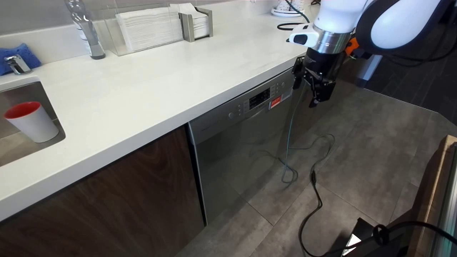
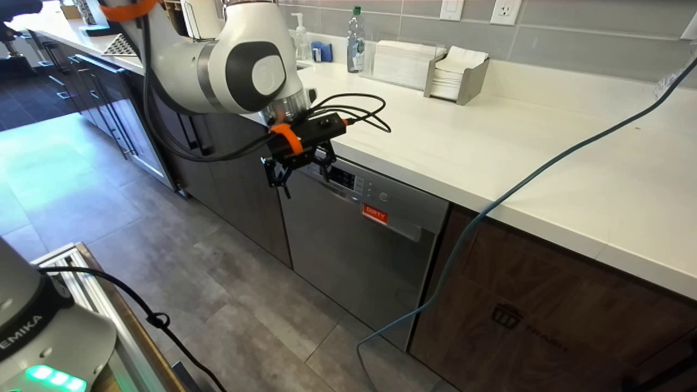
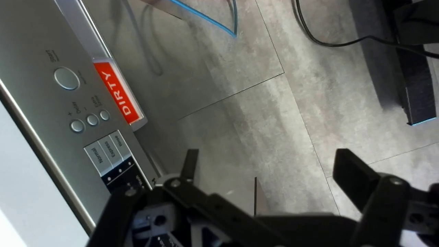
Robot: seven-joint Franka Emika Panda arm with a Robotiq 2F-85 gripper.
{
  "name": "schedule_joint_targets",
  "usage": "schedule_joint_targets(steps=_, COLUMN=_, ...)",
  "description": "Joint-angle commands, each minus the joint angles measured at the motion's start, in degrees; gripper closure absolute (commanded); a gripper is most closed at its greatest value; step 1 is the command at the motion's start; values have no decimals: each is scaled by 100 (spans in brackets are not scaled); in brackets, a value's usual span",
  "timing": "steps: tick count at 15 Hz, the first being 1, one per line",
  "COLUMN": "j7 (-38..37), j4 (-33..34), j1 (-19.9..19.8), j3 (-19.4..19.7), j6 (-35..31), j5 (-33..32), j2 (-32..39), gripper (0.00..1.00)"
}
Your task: Press a button on the dishwasher
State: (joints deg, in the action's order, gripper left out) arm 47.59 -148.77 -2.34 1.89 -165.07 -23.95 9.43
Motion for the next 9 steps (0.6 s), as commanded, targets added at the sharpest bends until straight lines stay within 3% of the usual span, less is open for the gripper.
schedule_joint_targets(steps=1, j7=535, j4=-5, j1=-183, j3=-125, j6=-576, j5=16, j2=339, gripper=0)
schedule_joint_targets(steps=8, j7=908, j4=-2, j1=-301, j3=0, j6=-1259, j5=-192, j2=448, gripper=0)
schedule_joint_targets(steps=9, j7=954, j4=0, j1=-325, j3=7, j6=-1356, j5=-198, j2=465, gripper=18)
